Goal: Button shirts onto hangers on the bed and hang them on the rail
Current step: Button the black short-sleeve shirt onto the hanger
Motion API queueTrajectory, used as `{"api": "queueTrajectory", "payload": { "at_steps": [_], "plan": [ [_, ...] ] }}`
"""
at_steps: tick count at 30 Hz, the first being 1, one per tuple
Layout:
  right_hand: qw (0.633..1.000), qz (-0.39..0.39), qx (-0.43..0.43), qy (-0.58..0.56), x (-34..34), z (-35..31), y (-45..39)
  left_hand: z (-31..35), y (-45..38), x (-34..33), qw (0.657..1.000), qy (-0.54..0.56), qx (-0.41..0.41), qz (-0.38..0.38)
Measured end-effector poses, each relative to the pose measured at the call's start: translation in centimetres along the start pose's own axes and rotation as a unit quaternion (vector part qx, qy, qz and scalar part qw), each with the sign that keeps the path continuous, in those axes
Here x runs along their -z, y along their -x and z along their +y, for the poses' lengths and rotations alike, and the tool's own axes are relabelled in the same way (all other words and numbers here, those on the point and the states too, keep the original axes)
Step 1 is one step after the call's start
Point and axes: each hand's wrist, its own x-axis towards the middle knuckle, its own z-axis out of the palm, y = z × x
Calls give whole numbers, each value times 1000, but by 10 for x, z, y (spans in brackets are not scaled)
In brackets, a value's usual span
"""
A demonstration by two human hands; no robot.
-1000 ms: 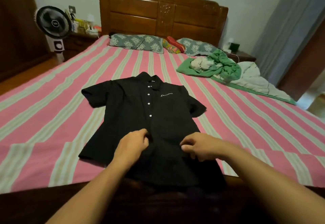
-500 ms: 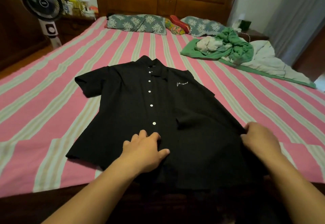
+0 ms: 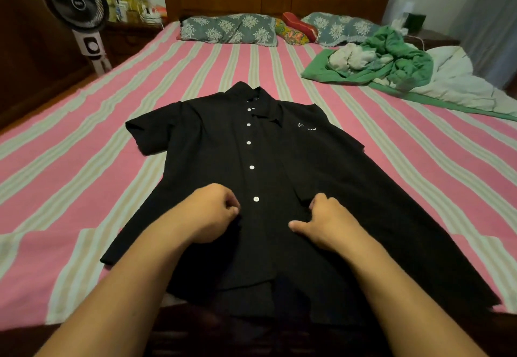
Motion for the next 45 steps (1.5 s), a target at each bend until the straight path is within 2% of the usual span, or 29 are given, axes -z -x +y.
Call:
{"api": "queueTrajectory", "payload": {
  "at_steps": [4, 6, 8, 11, 14, 20, 24, 28, 30, 31, 33, 35, 36, 37, 39, 41, 43, 45],
  "plan": [
    [999, -36, -30, -13, 16, 5, -7, -8, -28, -4, 992, 93, 17, 82],
    [990, -45, -15, -133, 23, 13, -7, -4, -39, -8, 984, 138, 6, 116],
    [958, -55, 12, -280, 26, 18, -5, 4, -46, -17, 982, 150, -9, 112],
    [902, -94, 32, -420, 21, 16, -6, 16, -57, -36, 996, 51, -17, 73],
    [897, -137, 36, -420, 13, 14, -10, 22, -61, -49, 996, -39, -5, 78],
    [875, -152, 36, -458, 10, 13, -10, 23, -64, -45, 997, -19, 37, 58],
    [862, -130, 23, -490, 11, 4, -5, 26, -57, -38, 998, -34, 17, 49],
    [845, -11, 25, -535, 11, -11, 1, 29, -41, -28, 998, -54, -21, 33],
    [832, 10, 48, -552, 8, -22, 4, 29, -32, -26, 998, -42, -25, 31],
    [834, 8, 57, -548, 3, -27, 5, 27, -29, -27, 999, -26, -17, 29],
    [870, -3, 66, -489, -8, -31, 4, 19, -28, -30, 999, 42, 4, 32],
    [910, -9, 73, -407, -18, -29, 3, 13, -26, -35, 988, 147, 16, 41],
    [915, -6, 73, -397, -20, -28, 2, 12, -23, -37, 976, 214, 22, 41],
    [907, -6, 73, -414, -22, -26, 2, 11, -21, -40, 958, 283, 26, 37],
    [860, -22, 73, -504, -22, -26, 4, 11, -17, -45, 919, 392, 30, 30],
    [814, -55, 66, -574, -20, -28, 6, 8, -17, -48, 903, 428, 33, 36],
    [808, -76, 65, -581, -21, -30, 6, 5, -17, -47, 899, 434, 39, 42],
    [815, -62, 58, -573, -23, -33, 7, 2, -16, -46, 896, 441, 40, 38]
  ]
}}
